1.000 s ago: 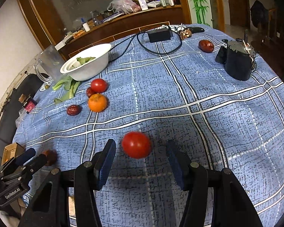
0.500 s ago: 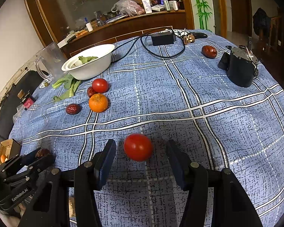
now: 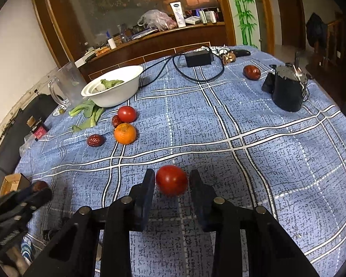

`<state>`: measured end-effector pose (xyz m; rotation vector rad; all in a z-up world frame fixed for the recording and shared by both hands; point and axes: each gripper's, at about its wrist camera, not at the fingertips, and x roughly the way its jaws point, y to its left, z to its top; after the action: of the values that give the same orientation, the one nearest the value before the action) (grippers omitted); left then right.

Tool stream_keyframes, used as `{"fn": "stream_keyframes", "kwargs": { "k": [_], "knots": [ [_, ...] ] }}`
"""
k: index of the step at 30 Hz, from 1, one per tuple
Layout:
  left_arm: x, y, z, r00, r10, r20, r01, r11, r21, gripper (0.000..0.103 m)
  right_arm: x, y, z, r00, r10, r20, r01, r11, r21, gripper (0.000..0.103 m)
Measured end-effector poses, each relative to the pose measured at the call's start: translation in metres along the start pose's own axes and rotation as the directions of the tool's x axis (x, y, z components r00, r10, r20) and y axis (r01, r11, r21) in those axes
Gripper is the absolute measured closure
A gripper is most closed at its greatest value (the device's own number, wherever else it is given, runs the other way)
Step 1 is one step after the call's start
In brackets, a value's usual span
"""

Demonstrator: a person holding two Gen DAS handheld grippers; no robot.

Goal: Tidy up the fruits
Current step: 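Grasp a dark red date with the left tool while the right tool grasps a red tomato, then carry the date and tomato over the cardboard box with both tools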

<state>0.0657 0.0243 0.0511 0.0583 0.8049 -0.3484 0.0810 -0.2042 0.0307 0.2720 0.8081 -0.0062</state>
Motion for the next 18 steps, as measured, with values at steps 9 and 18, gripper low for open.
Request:
{"fn": "stream_keyframes", "kwargs": {
  "k": [9,18],
  "knots": [
    [-0.081,0.033,-0.022,0.998,-0.012,0.066,0.018,0.996,-0.092,0.061,-0.051,0.029,-0.015,0.994,0.105,0.028,-0.105,0.994,-0.017,0.07],
    [-0.152,0.115,-0.07,0.991,0.086,0.102,-0.055,0.958,-0.28,0.061,-0.077,0.072,-0.032,0.965,0.263,-0.002,-0.263,0.965,0.0,0.07]
  ]
}}
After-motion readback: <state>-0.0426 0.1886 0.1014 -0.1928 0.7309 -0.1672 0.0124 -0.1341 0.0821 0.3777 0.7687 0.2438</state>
